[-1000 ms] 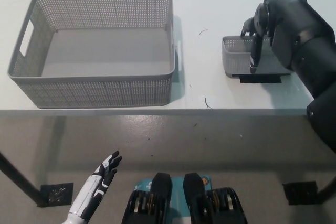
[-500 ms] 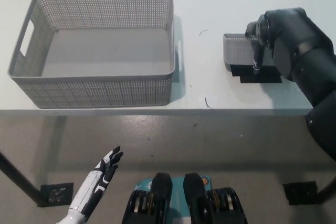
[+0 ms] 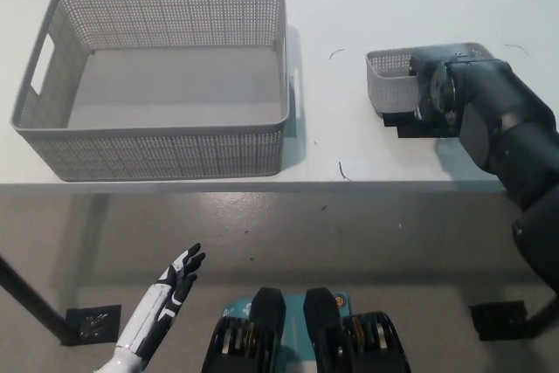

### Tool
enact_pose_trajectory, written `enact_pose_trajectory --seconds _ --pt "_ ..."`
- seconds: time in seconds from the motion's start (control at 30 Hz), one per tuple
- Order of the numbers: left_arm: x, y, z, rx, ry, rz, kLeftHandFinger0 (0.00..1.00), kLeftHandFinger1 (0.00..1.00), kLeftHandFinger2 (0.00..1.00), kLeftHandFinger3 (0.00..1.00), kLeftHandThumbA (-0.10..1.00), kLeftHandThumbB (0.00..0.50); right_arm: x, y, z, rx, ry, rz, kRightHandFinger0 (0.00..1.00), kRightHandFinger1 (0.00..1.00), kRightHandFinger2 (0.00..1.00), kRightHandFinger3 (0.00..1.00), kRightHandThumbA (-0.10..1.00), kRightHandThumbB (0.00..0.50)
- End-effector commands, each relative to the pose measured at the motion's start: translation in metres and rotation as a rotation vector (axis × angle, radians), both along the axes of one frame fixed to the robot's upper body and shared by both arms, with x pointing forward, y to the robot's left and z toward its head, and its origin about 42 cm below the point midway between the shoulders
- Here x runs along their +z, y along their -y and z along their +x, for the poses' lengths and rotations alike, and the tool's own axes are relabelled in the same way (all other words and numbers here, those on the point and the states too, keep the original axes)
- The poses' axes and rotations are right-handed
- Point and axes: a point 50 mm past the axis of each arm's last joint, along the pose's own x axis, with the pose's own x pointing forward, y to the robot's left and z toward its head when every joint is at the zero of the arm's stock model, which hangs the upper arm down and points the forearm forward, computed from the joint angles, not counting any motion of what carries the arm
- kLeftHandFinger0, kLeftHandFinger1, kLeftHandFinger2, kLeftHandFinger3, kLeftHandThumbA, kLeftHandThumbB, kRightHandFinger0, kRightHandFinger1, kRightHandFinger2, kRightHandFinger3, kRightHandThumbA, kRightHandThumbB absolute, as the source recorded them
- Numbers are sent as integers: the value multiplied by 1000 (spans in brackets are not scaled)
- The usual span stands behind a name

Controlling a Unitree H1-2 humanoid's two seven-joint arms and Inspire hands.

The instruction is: Use the right hand to pick up a small rectangular container and put it into a bigger container on the left side

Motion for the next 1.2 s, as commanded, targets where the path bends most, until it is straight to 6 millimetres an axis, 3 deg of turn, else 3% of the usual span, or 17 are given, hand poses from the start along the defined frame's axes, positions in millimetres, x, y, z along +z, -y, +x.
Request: enact_pose_trajectory --seconds 0.0,0.07,0.1,0.17,0.2,0.3,0.4,0.43,0.47,0.5,0.53,0.57,0.63,0.83,0.93,1.03,1.17 --pt "15 -6 11 -16 59 5 1000 1000 1000 1000 1000 273 50 13 12 62 315 66 440 517 653 630 -58 264" --pt "15 -5 11 -12 57 8 1000 1000 1000 1000 1000 282 52 14 12 72 345 81 378 452 568 589 -99 277" --pt "15 -5 11 -11 57 6 1000 1000 1000 1000 1000 280 55 15 13 84 364 87 266 327 448 557 -100 263" --pt "15 -5 13 -13 61 0 1000 1000 1000 1000 1000 277 66 15 14 97 396 85 107 218 382 510 -100 250" --pt "15 -5 13 -14 62 1 1000 1000 1000 1000 1000 275 72 14 15 96 413 90 18 70 272 464 -100 238" --pt "15 -5 13 -14 61 4 1000 1000 1000 1000 1000 273 95 14 17 133 503 82 0 3 185 375 -100 237" --pt "16 -5 14 -13 63 0 1000 1000 1000 1000 1000 274 119 13 19 160 562 105 11 142 383 286 -100 199" --pt "16 -6 14 -14 63 2 1000 1000 1000 1000 1000 269 129 13 19 169 587 116 1 189 548 241 -100 186" --pt "16 -6 14 -14 64 9 1000 1000 1000 1000 1000 264 144 12 19 175 623 127 12 348 817 252 -100 166" --pt "15 -6 13 -13 63 9 1000 1000 1000 1000 1000 261 154 11 19 175 638 135 31 522 910 348 -100 137" --pt "15 -6 13 -12 61 6 1000 1000 1000 1000 1000 255 164 11 19 179 655 147 71 570 923 467 -100 133" --pt "14 -6 12 -11 59 2 1000 1000 1000 1000 1000 252 175 11 18 188 680 162 139 616 946 755 -100 140" --pt "13 -6 12 -10 58 5 1000 1000 1000 1000 1000 260 194 11 17 203 738 168 189 668 1000 976 -100 146" --pt "15 -6 12 -10 57 13 1000 1000 1000 1000 1000 270 243 1 8 276 837 190 65 560 921 1000 -100 161" --pt "15 -6 12 -16 61 11 1000 1000 1000 1000 1000 261 258 -16 2 326 866 194 29 509 922 827 -100 195" --pt "14 -6 12 -21 64 16 1000 1000 1000 1000 1000 248 267 -44 -4 371 870 207 0 366 722 403 -100 279" --pt "13 -5 12 -21 57 15 1000 1000 1000 1000 1000 256 266 -96 -12 485 848 214 0 360 751 406 -100 213"
